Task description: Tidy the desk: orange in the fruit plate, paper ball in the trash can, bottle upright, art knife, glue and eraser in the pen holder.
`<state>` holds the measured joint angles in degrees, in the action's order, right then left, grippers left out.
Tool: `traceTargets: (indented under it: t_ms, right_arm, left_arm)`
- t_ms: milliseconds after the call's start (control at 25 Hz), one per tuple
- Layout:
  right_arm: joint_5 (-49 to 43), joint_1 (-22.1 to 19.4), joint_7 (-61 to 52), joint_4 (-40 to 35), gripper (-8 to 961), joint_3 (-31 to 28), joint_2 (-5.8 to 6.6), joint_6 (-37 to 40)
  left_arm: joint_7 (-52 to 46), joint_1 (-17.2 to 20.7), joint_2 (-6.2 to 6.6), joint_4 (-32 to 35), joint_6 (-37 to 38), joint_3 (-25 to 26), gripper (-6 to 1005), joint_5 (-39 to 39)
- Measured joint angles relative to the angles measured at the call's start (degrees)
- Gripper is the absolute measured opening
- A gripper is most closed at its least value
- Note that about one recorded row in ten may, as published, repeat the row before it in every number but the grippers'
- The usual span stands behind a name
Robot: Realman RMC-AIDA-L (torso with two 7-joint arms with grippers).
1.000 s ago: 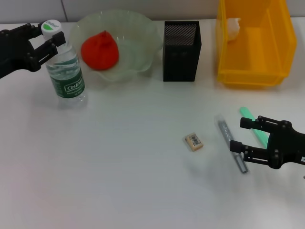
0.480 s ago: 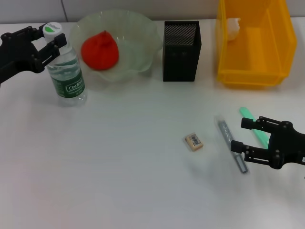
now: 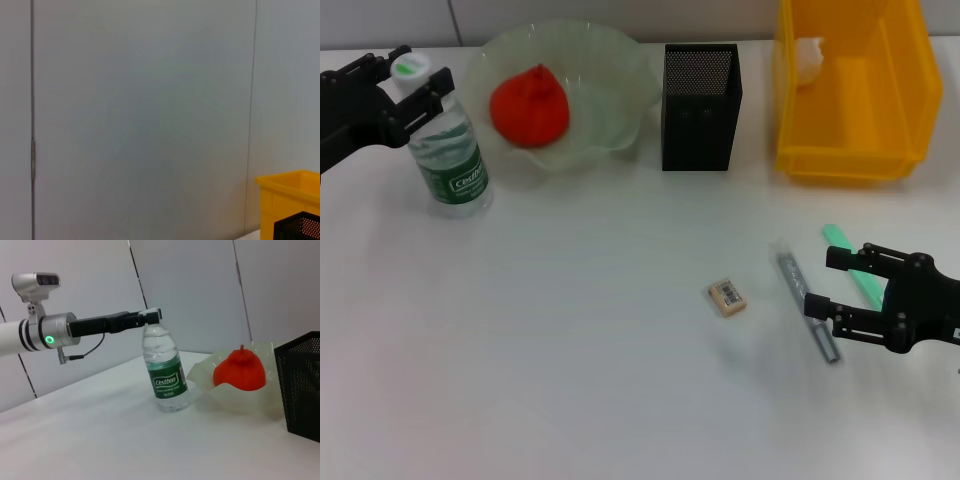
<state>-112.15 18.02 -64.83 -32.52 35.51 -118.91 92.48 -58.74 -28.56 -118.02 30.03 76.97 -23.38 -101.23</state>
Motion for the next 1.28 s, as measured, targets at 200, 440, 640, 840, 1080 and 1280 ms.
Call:
traceTargets:
  t_ms: [200, 440, 640, 840, 1080, 1280]
  right_arm:
    - [0.0, 0.0, -0.06, 0.0, 687, 0.0, 0.0, -0.05]
    - [0.0, -0.01, -0.1, 0.0, 683, 0.0, 0.0, -0.12]
    - [0.04, 0.03, -0.12, 0.08, 679, -0.15, 0.0, -0.12]
    - [0.39, 0.26, -0.27, 0.09, 675, -0.34, 0.0, 0.07]
    - [0.5, 1.45, -1.37, 0.09, 671, -0.45, 0.0, 0.28]
    - [0.54, 3.32, -3.73, 0.03, 667, -0.5, 0.27, 0.44]
  left_arm:
    - [0.11, 0.05, -0.02, -0.17, 0.36, 0.0, 572, -0.01]
    - [0.07, 0.38, 0.06, 0.21, 1.59, -0.01, 778, 1.09]
    - [-3.24, 1.6, 1.06, 0.28, 6.08, -0.04, 844, 6.92]
    - [-12.64, 2.48, 4.48, 0.02, 21.51, -2.2, 846, 9.03]
    - [-15.18, 4.37, 6.13, 0.57, 34.49, -13.68, 845, 8.7]
    - [-11.42, 5.02, 5.36, 0.09, 32.79, -23.07, 844, 2.95]
